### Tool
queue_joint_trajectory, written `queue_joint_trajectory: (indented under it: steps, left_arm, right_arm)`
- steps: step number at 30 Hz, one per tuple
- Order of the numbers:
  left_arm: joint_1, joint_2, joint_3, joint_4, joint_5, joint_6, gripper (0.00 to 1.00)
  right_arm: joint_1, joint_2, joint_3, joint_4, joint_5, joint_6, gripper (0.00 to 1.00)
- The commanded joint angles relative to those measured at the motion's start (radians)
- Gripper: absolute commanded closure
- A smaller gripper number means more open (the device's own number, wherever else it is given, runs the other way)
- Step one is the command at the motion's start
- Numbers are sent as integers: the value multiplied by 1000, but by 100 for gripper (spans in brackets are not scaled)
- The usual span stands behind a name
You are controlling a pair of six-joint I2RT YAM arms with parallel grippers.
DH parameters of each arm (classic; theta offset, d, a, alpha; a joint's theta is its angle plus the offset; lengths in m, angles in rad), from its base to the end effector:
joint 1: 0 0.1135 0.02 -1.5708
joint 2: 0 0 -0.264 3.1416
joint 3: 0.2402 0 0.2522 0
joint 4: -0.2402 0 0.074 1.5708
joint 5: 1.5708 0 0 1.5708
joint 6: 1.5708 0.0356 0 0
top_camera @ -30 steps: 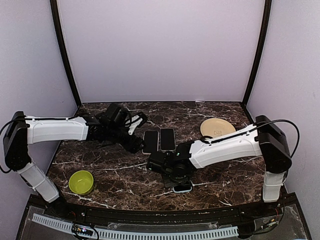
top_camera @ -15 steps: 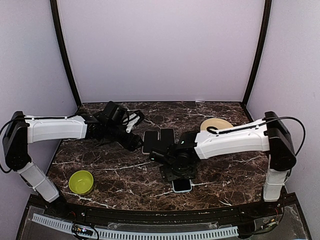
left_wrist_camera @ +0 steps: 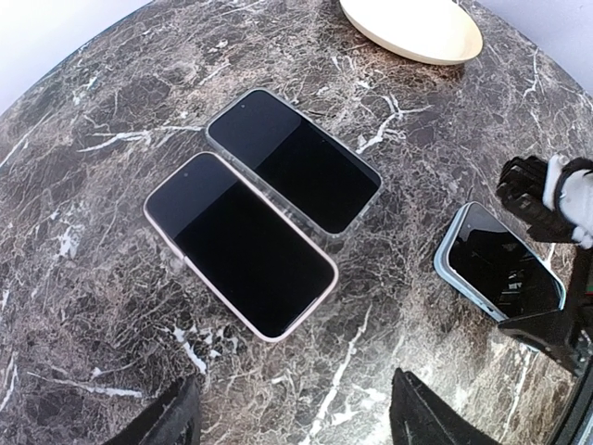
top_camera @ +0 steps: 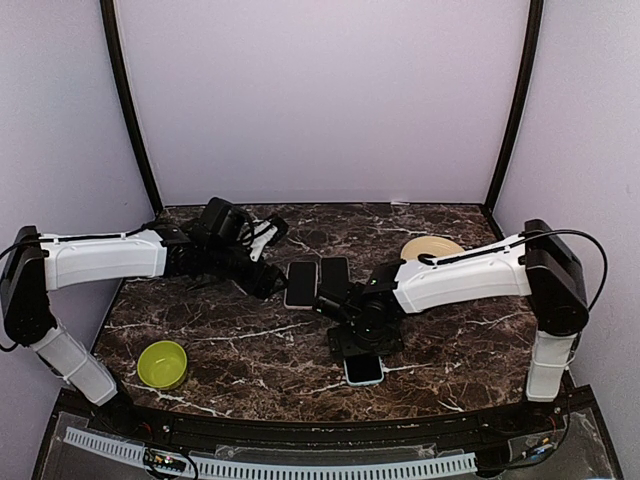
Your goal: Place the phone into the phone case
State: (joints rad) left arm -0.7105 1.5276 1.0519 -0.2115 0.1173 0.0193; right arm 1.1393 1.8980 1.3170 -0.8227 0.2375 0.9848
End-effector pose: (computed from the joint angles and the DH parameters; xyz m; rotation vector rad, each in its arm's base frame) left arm 0.2538 -0.2239 0.2490 0.8806 2.1262 -0.4957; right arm 0.1584 0.3240 0.1721 -0.1917 2.8469 0.0429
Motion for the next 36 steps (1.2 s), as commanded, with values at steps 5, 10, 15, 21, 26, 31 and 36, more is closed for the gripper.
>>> queue_joint_trajectory:
  steps: [5, 10, 15, 21, 26, 31, 36]
  left_arm:
    - [2, -24, -1, -12, 48, 13, 30]
    - [2, -29, -2, -7, 42, 17, 30]
    - [2, -18, -3, -8, 34, 17, 31]
    - [0, -23, -24, 64, 78, -32, 36]
    - [-28, -168, -160, 348, 226, -150, 34]
    - [-96, -358, -377, 832, 248, -298, 25]
    - [-147, -386, -382, 911, 175, -345, 25]
  right_arm:
    - [10, 70, -49, 21, -26, 13, 4]
    - [21, 82, -56, 18, -17, 8, 16]
    - [25, 58, -56, 44, 10, -2, 41]
    - [59, -75, -67, 211, 144, -80, 58]
    - [124, -223, -70, 378, 410, -194, 64]
    - [171, -320, -123, 701, 565, -412, 65]
    - [225, -355, -148, 969, 603, -651, 65]
